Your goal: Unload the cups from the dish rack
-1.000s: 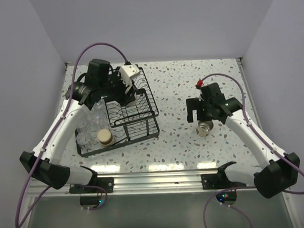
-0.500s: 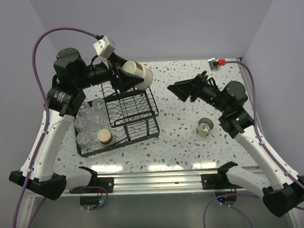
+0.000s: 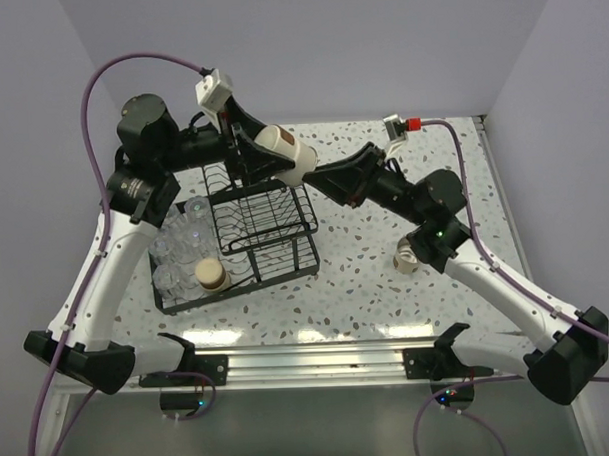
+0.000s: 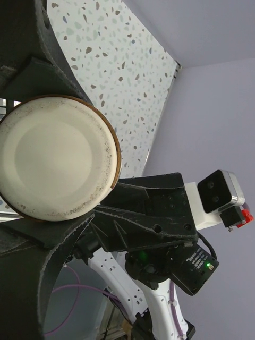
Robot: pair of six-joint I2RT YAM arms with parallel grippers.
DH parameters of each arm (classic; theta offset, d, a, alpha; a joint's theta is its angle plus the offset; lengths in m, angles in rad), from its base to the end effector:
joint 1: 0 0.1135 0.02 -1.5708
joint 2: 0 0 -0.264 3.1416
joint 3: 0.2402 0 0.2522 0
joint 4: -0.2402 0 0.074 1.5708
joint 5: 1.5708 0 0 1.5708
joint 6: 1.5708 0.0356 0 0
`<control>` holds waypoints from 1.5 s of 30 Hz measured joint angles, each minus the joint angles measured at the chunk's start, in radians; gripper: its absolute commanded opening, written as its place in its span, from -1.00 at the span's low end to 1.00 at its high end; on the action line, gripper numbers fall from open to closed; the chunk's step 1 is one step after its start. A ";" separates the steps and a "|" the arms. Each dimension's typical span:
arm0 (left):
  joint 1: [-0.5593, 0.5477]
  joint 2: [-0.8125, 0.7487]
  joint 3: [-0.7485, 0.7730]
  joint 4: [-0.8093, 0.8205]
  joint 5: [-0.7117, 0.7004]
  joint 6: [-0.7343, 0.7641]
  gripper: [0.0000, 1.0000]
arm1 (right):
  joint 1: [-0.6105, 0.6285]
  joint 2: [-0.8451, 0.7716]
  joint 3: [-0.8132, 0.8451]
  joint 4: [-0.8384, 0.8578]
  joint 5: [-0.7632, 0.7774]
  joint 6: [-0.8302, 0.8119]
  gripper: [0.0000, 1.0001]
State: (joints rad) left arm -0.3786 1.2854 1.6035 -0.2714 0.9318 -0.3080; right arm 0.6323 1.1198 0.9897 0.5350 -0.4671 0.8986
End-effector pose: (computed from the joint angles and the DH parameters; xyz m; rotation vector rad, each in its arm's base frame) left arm 0.2261 -0.1207 0.5049 0.8366 1.4604 -1.2302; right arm 0.1945 0.1624 0.4205 -0.2915 1.3473 1.5849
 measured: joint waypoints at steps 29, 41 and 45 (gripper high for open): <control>0.003 -0.012 -0.115 -0.052 -0.179 0.182 1.00 | 0.024 -0.108 0.277 -0.831 0.422 -0.384 -1.00; 0.003 -0.031 -0.085 -0.210 -0.444 0.395 1.00 | 0.014 0.225 0.602 -1.773 0.844 -0.598 -1.00; 0.003 -0.047 -0.085 -0.232 -0.467 0.426 1.00 | -0.022 0.235 0.591 -1.838 0.843 -0.619 -1.00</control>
State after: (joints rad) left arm -0.3756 1.2385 1.5185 -0.5037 0.4652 0.1177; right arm 0.6106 1.3548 1.5810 -1.3029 0.3756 0.2798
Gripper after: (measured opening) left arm 0.997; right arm 0.055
